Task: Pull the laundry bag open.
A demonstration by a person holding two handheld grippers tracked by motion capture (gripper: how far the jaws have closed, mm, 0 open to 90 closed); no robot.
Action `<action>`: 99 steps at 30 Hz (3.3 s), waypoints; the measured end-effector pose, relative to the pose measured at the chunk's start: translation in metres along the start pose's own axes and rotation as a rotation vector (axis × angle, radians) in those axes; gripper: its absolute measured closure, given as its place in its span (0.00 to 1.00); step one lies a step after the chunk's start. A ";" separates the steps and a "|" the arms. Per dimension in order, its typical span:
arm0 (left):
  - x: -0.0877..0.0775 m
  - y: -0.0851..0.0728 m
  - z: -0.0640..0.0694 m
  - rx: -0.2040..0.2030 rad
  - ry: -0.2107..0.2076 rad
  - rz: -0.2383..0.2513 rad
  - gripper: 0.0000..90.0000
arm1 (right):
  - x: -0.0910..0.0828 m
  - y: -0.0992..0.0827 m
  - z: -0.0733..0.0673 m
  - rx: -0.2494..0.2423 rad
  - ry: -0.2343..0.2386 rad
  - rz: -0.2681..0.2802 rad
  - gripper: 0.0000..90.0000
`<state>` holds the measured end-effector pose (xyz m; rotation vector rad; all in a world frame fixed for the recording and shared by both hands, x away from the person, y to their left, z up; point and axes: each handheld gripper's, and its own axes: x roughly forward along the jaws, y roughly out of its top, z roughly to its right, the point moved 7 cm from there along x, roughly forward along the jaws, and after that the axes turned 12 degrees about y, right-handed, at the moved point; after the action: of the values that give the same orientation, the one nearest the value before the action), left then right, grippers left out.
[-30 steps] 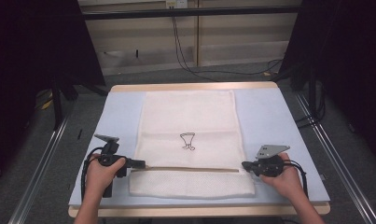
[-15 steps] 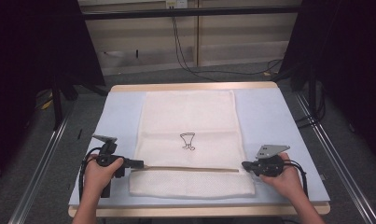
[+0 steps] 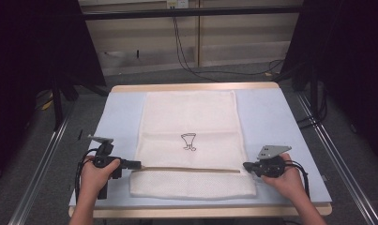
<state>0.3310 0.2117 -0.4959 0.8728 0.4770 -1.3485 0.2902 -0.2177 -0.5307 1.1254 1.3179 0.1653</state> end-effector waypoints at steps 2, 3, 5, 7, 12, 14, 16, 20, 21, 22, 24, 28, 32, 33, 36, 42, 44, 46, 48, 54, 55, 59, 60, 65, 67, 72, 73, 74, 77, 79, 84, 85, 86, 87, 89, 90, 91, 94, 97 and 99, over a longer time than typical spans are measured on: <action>0.001 0.000 0.000 0.000 0.004 -0.005 0.97 | 0.000 0.000 -0.001 0.003 0.003 0.000 1.00; 0.001 0.000 0.000 -0.005 0.012 -0.001 0.97 | 0.000 0.000 0.000 0.000 0.002 0.001 1.00; 0.000 0.000 0.000 -0.003 0.012 -0.008 0.97 | 0.000 0.000 0.000 0.000 0.001 0.001 1.00; 0.000 0.000 -0.001 -0.001 0.011 -0.007 0.97 | 0.000 0.000 0.000 -0.001 0.002 0.001 1.00; -0.003 0.000 -0.003 -0.018 0.005 0.004 0.97 | 0.000 0.000 0.000 0.001 0.004 0.002 1.00; -0.003 0.000 -0.004 -0.013 0.012 0.000 0.97 | 0.000 0.000 0.000 0.001 0.003 0.002 1.00; -0.003 0.000 -0.004 -0.017 0.010 0.001 0.97 | 0.000 0.000 0.000 0.001 0.003 0.002 1.00; -0.005 0.000 -0.005 -0.007 0.022 0.000 0.97 | 0.000 0.000 0.000 -0.001 0.002 0.002 1.00; -0.006 0.000 -0.007 -0.005 0.020 0.003 0.97 | 0.000 0.000 0.000 0.001 0.003 0.002 1.00; -0.007 0.001 -0.007 -0.014 0.021 0.010 0.97 | 0.000 0.000 0.000 0.001 0.003 0.002 1.00; -0.007 0.000 -0.008 -0.012 0.011 0.011 0.97 | 0.000 0.000 0.000 0.000 0.003 0.002 1.00; -0.007 0.000 -0.008 -0.007 0.022 0.010 0.97 | 0.000 0.000 0.000 0.001 0.000 0.000 1.00; -0.010 0.000 -0.011 -0.017 0.040 0.019 0.97 | 0.000 0.000 0.000 0.001 0.001 -0.001 1.00; -0.011 0.000 -0.012 -0.019 0.039 0.016 0.97 | 0.000 0.000 0.000 0.000 0.000 0.000 1.00; -0.013 0.000 -0.015 -0.025 0.040 0.023 0.97 | 0.000 0.000 0.000 0.001 0.003 0.001 1.00; -0.014 0.001 -0.016 -0.015 0.034 0.026 0.97 | 0.000 0.000 0.000 0.000 0.004 0.001 1.00; -0.014 0.001 -0.018 -0.014 0.036 0.022 0.97 | 0.000 0.000 0.000 0.000 0.004 0.001 1.00; -0.014 0.001 -0.020 -0.014 0.051 0.027 0.97 | 0.000 0.000 0.000 0.000 0.004 0.001 1.00; -0.016 0.000 -0.021 -0.022 0.049 0.027 0.97 | 0.000 0.000 0.000 -0.001 0.000 0.000 1.00; -0.016 0.000 -0.022 -0.026 0.044 0.032 0.97 | 0.000 0.000 0.000 0.002 0.003 0.000 1.00; -0.016 0.000 -0.022 -0.026 0.043 0.033 0.97 | 0.000 0.000 0.000 0.000 0.002 0.000 1.00; -0.018 0.000 -0.026 -0.025 0.056 0.029 0.97 | 0.000 0.000 0.000 -0.001 0.001 0.000 1.00; -0.018 0.000 -0.026 -0.033 0.050 0.037 0.97 | 0.000 0.000 0.000 0.000 0.001 0.000 1.00; -0.020 -0.001 -0.029 -0.038 0.052 0.033 0.97 | 0.000 0.000 0.000 -0.001 0.004 0.000 1.00; -0.021 -0.001 -0.031 -0.040 0.053 0.035 0.97 | 0.000 0.000 0.000 -0.002 0.003 0.001 1.00; -0.025 -0.002 -0.034 -0.044 0.054 0.037 0.97 | 0.000 0.000 0.000 -0.001 0.001 -0.001 1.00; -0.025 -0.002 -0.034 -0.041 0.059 0.042 0.97 | 0.000 0.000 0.000 -0.001 0.001 -0.001 1.00; -0.025 -0.002 -0.033 -0.045 0.057 0.042 0.97 | 0.000 0.000 0.000 -0.001 0.001 -0.001 1.00; -0.025 -0.001 -0.033 -0.048 0.053 0.046 0.97 | 0.000 0.000 0.000 0.001 0.000 -0.002 1.00; -0.025 -0.002 -0.035 -0.043 0.055 0.040 0.97 | 0.000 0.000 0.000 -0.001 0.001 -0.001 1.00; -0.027 -0.002 -0.037 -0.046 0.052 0.036 0.97 | 0.000 0.000 0.000 -0.002 0.001 -0.001 1.00; -0.027 -0.002 -0.038 -0.051 0.054 0.045 0.97 | 0.000 0.000 0.000 -0.002 0.001 -0.001 1.00; -0.027 -0.002 -0.038 -0.049 0.046 0.040 0.97 | 0.000 0.000 0.000 -0.003 0.001 -0.001 1.00; -0.027 -0.002 -0.038 -0.048 0.045 0.036 0.97 | 0.000 0.000 0.000 -0.001 0.000 -0.002 1.00; -0.026 -0.002 -0.038 -0.053 0.048 0.038 0.97 | 0.000 0.000 0.000 -0.002 0.003 0.001 1.00; -0.026 -0.002 -0.038 -0.053 0.048 0.038 0.97 | 0.000 0.000 0.000 -0.003 0.005 0.001 1.00; -0.026 -0.002 -0.038 -0.055 0.052 0.041 0.97 | 0.000 0.000 0.000 -0.001 0.004 0.000 1.00; -0.028 -0.002 -0.040 -0.055 0.069 0.045 0.97 | 0.000 0.000 0.000 -0.003 0.005 0.000 1.00; -0.028 -0.003 -0.042 -0.060 0.067 0.048 0.97 | 0.000 0.000 0.000 -0.003 0.005 0.000 1.00; -0.028 -0.004 -0.043 -0.052 0.073 0.041 0.97 | 0.000 0.000 0.000 -0.002 0.007 -0.001 1.00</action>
<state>0.3296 0.2626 -0.5020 0.8865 0.5462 -1.2651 0.2899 -0.2173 -0.5307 1.1233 1.3244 0.1699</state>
